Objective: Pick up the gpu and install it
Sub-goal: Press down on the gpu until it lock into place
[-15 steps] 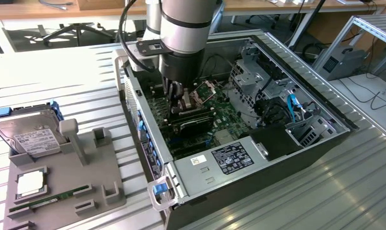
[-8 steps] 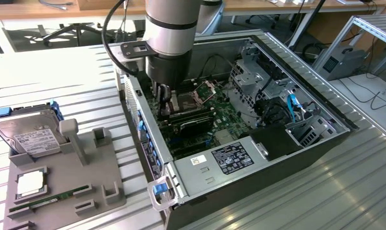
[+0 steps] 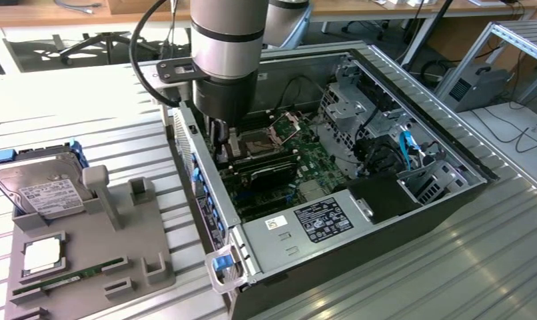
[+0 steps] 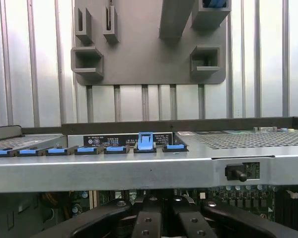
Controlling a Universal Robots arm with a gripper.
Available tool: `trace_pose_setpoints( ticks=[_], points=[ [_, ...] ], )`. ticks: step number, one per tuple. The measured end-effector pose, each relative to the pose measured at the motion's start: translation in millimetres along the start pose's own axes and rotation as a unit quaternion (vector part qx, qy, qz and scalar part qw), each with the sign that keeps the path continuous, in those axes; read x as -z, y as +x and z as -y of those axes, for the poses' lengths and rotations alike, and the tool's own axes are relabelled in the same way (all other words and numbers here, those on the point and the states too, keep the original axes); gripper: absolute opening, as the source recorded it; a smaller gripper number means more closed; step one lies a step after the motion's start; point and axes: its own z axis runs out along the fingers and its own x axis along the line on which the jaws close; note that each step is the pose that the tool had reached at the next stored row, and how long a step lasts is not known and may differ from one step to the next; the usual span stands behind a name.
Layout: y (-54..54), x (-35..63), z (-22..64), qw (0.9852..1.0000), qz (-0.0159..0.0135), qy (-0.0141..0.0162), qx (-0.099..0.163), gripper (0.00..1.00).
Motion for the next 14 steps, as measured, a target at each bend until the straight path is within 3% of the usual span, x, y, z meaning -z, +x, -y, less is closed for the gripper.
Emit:
trace_pose_setpoints(
  ticks=[14],
  points=[
    [0.3,-1.3,-4.7,1.0000,-0.0001,0.0000,0.000,0.11]
  ],
)
